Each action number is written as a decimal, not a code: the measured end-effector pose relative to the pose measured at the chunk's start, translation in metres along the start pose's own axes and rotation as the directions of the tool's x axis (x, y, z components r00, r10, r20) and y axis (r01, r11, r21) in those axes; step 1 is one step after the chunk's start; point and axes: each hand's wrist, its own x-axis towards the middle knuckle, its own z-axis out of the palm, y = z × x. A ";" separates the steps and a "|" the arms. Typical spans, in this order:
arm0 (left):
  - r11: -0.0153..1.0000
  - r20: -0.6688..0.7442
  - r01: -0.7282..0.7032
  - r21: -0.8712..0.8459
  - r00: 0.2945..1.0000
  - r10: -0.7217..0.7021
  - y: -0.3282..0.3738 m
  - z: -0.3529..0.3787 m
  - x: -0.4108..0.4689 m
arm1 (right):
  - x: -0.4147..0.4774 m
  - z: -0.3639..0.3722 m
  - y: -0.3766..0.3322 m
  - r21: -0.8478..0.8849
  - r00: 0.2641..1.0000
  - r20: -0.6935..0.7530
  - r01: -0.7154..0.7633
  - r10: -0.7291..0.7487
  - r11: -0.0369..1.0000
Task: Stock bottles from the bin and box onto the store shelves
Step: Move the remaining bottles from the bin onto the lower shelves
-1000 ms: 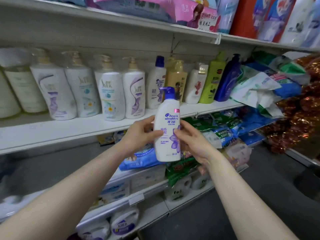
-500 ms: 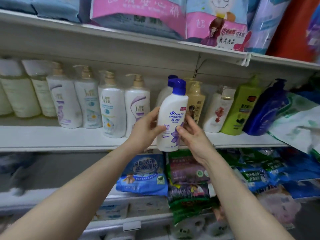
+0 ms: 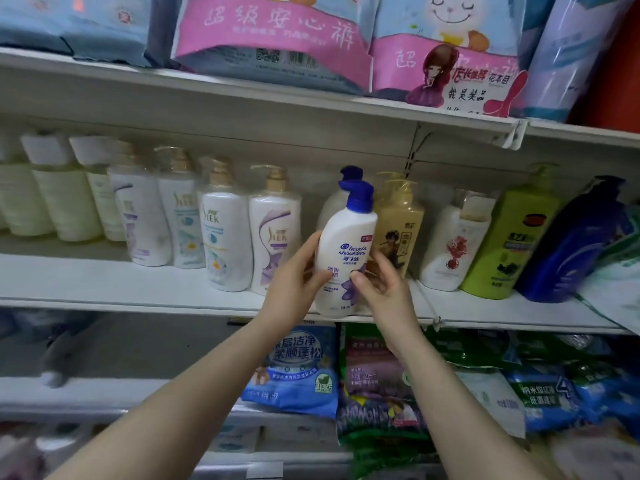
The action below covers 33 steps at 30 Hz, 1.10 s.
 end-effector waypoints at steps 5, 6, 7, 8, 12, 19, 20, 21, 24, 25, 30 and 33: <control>0.932 -0.205 -0.122 0.341 0.958 0.200 -0.013 0.012 -0.028 | -0.021 0.012 0.024 -0.416 0.950 -0.171 0.169 -0.260 0.893; 0.917 -0.211 -0.141 0.372 0.950 0.231 -0.015 0.014 -0.034 | -0.025 0.015 0.028 -0.482 0.927 -0.163 0.225 -0.339 0.847; 0.905 -0.200 -0.160 0.394 0.946 0.255 -0.016 0.016 -0.038 | -0.027 0.018 0.032 -0.545 0.904 -0.140 0.270 -0.404 0.794; 0.893 -0.178 -0.179 0.414 0.946 0.272 -0.018 0.017 -0.040 | -0.029 0.020 0.035 -0.595 0.888 -0.112 0.299 -0.446 0.746; 0.855 -0.113 -0.206 0.476 0.950 0.292 -0.023 0.019 -0.041 | -0.025 0.022 0.044 -0.685 0.877 -0.055 0.315 -0.478 0.657; 0.835 -0.057 -0.201 0.512 0.962 0.266 -0.030 0.019 -0.030 | -0.007 0.023 0.050 -0.700 0.885 -0.043 0.303 -0.463 0.646; 0.840 -0.058 -0.191 0.508 0.965 0.254 -0.030 0.020 -0.028 | -0.004 0.023 0.050 -0.697 0.885 -0.042 0.307 -0.465 0.648; 0.847 -0.064 -0.179 0.501 0.968 0.242 -0.031 0.020 -0.026 | -0.002 0.023 0.050 -0.695 0.883 -0.040 0.312 -0.468 0.648; 0.861 -0.071 -0.153 0.484 0.975 0.213 -0.033 0.021 -0.018 | 0.007 0.023 0.051 -0.700 0.886 -0.033 0.310 -0.462 0.644; 0.862 -0.071 -0.148 0.485 0.976 0.208 -0.034 0.022 -0.016 | 0.010 0.023 0.051 -0.698 0.890 -0.030 0.306 -0.454 0.647; 0.858 -0.074 -0.137 0.495 0.977 0.199 -0.040 0.025 -0.007 | 0.022 0.021 0.052 -0.681 0.902 -0.023 0.302 -0.431 0.667; 0.860 -0.077 -0.130 0.493 0.978 0.192 -0.042 0.027 -0.003 | 0.028 0.020 0.053 -0.677 0.906 -0.016 0.301 -0.423 0.671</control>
